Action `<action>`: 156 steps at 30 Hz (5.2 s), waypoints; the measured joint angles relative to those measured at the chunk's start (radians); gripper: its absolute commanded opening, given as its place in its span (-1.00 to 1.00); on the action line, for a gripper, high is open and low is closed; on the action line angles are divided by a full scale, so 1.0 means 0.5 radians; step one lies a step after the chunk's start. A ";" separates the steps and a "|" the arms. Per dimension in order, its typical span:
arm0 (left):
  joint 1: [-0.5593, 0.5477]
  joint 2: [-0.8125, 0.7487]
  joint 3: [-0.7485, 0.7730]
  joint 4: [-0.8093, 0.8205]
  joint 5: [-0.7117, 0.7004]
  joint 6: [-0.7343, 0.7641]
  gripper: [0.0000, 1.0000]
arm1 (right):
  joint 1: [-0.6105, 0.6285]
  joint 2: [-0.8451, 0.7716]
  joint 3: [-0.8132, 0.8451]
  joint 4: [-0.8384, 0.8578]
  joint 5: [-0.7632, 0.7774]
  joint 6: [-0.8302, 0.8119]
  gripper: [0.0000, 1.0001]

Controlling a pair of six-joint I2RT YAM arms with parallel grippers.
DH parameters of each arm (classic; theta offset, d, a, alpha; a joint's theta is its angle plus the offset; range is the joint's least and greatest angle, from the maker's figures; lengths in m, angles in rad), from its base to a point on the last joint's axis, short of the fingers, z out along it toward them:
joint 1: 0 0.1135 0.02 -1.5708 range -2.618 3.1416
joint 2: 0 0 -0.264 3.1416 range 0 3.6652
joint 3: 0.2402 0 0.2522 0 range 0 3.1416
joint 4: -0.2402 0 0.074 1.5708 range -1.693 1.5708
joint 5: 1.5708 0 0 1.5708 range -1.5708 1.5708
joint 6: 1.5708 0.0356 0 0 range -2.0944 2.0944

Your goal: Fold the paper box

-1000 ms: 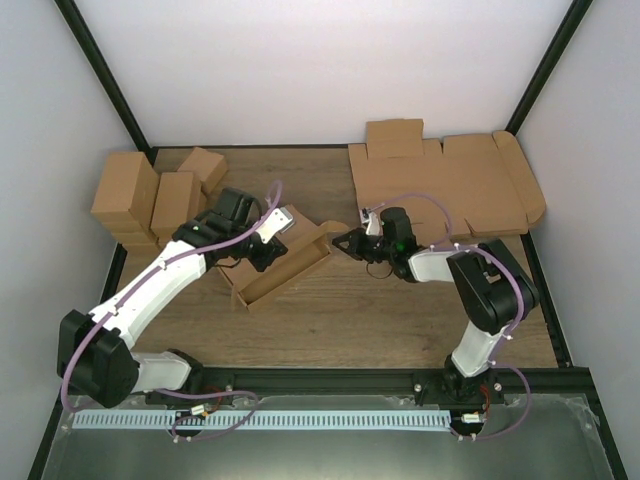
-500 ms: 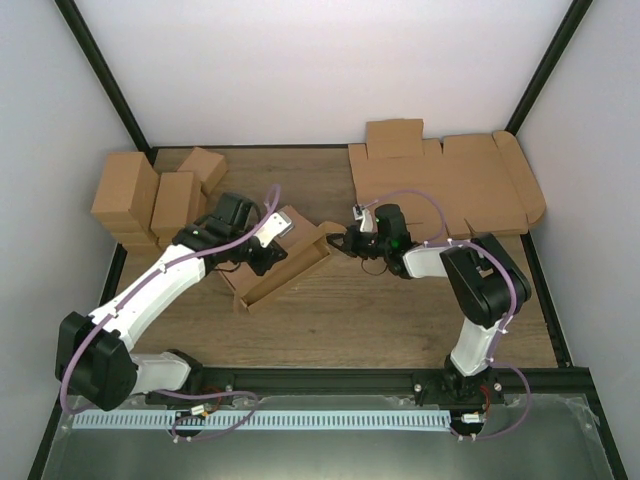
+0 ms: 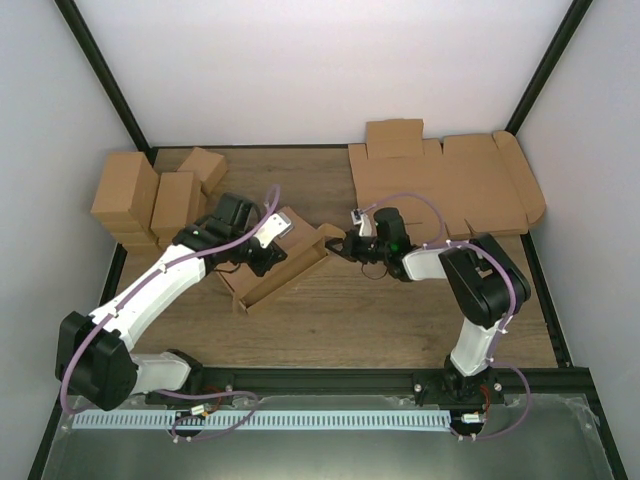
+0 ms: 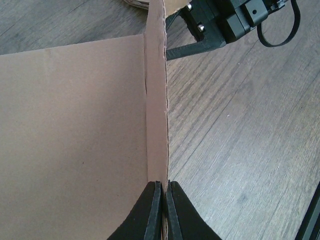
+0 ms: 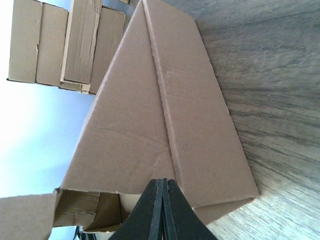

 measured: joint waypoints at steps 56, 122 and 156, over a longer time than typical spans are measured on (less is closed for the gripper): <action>-0.175 -0.100 0.051 0.224 -0.076 -0.393 1.00 | -0.133 -0.768 -0.156 -0.809 0.575 -0.840 0.13; 0.060 -0.513 -0.776 0.868 -0.588 -1.652 1.00 | 0.177 -0.976 -0.269 -1.013 0.702 -0.732 0.58; 0.099 -0.817 -1.316 0.914 -0.391 -2.211 0.68 | 0.103 -0.501 -0.121 -0.826 0.408 -0.764 0.50</action>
